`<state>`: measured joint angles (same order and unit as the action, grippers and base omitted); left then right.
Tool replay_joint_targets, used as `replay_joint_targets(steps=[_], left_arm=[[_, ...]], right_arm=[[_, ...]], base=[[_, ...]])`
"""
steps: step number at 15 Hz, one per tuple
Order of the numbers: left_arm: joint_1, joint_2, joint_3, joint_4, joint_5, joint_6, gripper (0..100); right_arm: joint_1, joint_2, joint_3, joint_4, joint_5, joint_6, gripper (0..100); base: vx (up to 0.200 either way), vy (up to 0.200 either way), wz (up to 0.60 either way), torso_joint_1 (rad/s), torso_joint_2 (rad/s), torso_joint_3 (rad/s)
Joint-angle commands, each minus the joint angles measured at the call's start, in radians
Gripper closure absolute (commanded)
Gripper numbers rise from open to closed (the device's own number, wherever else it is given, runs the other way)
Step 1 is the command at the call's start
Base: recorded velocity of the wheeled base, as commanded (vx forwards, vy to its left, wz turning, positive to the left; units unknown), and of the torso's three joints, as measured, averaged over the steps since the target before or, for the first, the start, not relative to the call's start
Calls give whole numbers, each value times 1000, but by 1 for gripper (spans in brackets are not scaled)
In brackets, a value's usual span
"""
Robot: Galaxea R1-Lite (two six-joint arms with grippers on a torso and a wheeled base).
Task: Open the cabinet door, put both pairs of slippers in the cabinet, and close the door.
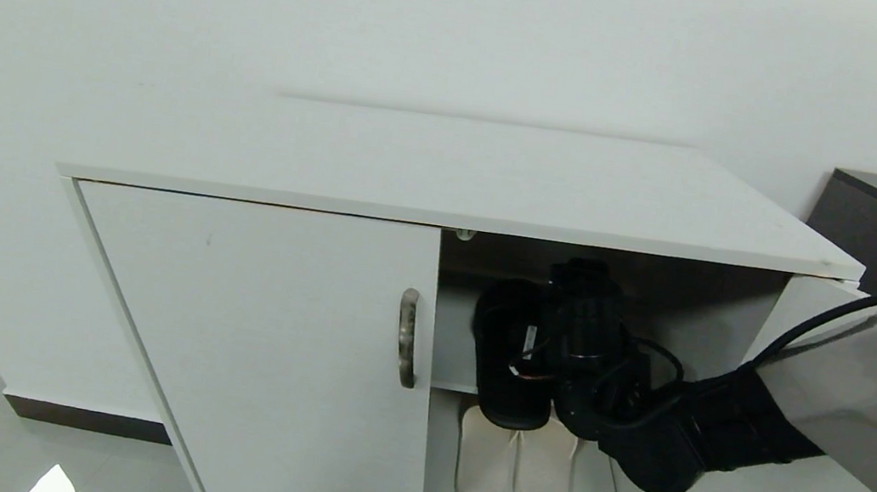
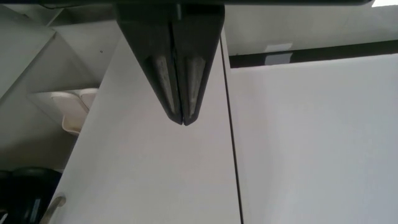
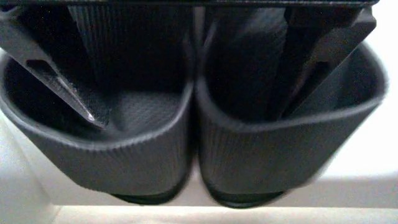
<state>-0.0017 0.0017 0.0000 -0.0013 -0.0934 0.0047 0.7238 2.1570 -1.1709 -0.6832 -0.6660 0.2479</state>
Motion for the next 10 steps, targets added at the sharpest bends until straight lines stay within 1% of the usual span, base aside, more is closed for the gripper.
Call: replay_joint_targets(steps=[1, 3, 7, 8, 9, 10], left_arm=[[0, 1, 0, 0, 0, 0, 100], [0, 1, 0, 0, 0, 0, 100], [0, 1, 0, 0, 0, 0, 100], [0, 1, 0, 0, 0, 0, 100], [0, 1, 0, 1, 0, 0, 100], [0, 1, 0, 0, 0, 0, 100]], right_arm=[[20, -85, 68, -19, 12, -1, 0], [32, -134, 129, -30, 28, 1, 0], [75, -255, 287, -36, 141, 10, 0], [95, -309, 373, -64, 213, 8, 0], [101, -339, 430, -110, 270, 7, 0], [106, -365, 485, -174, 321, 7, 0]], base=[[0, 0, 0, 0, 0, 0], [0, 0, 0, 0, 0, 0], [0, 0, 0, 0, 0, 0], [0, 0, 0, 0, 0, 0], [0, 0, 0, 0, 0, 0], [-200, 0, 0, 2, 2, 2]])
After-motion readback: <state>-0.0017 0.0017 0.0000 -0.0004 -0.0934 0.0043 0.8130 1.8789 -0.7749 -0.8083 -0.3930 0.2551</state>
